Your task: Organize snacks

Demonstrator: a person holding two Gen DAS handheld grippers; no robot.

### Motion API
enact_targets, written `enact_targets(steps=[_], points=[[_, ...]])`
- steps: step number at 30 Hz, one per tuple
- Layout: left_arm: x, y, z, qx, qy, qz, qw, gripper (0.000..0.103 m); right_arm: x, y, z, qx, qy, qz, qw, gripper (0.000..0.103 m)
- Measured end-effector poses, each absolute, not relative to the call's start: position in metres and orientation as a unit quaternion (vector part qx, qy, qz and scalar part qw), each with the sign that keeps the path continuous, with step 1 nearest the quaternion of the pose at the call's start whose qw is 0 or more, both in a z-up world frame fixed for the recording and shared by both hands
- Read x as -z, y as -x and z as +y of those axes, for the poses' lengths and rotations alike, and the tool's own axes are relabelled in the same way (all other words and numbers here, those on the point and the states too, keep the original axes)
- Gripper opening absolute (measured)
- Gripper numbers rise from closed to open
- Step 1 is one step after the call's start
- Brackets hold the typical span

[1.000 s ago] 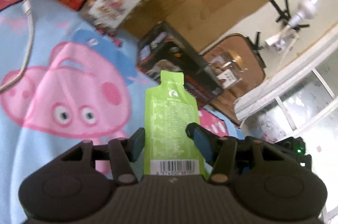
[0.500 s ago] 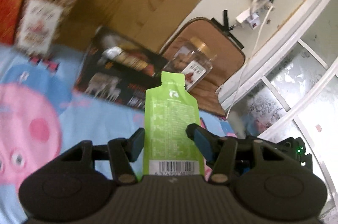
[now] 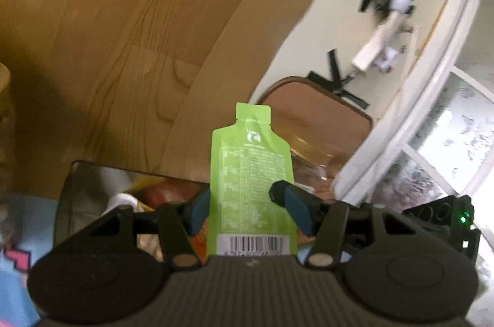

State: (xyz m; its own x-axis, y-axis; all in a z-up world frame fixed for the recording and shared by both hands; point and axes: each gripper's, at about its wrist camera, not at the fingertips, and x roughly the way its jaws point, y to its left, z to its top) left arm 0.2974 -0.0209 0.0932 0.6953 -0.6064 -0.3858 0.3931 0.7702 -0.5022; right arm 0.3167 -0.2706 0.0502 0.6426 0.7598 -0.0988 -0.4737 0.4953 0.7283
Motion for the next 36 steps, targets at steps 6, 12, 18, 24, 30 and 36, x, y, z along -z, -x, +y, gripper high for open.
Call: enact_targets(steps=[6, 12, 18, 24, 30, 36], points=[[-0.061, -0.321, -0.031, 0.271, 0.195, 0.317, 0.888, 0.056, -0.029, -0.331, -0.266, -0.339, -0.269, 0.228, 0.872, 0.009], [-0.055, -0.308, -0.033, 0.259, 0.177, 0.331, 0.890, 0.056, -0.039, -0.289, -0.236, -0.235, -0.088, 0.201, 0.947, 0.023], [-0.077, -0.268, -0.014, 0.261, 0.185, 0.307, 0.897, 0.056, -0.045, -0.244, -0.242, -0.202, -0.071, 0.150, 0.965, 0.041], [-0.078, -0.198, 0.010, 0.252, 0.172, 0.314, 0.899, 0.056, -0.022, -0.189, -0.253, -0.246, -0.149, 0.201, 0.936, 0.041], [-0.052, -0.132, 0.021, 0.240, 0.140, 0.364, 0.889, 0.056, 0.016, -0.137, -0.248, -0.285, -0.227, 0.285, 0.887, 0.041], [-0.036, -0.104, 0.027, 0.245, 0.125, 0.382, 0.882, 0.056, 0.030, -0.098, -0.244, -0.308, -0.284, 0.328, 0.847, 0.041]])
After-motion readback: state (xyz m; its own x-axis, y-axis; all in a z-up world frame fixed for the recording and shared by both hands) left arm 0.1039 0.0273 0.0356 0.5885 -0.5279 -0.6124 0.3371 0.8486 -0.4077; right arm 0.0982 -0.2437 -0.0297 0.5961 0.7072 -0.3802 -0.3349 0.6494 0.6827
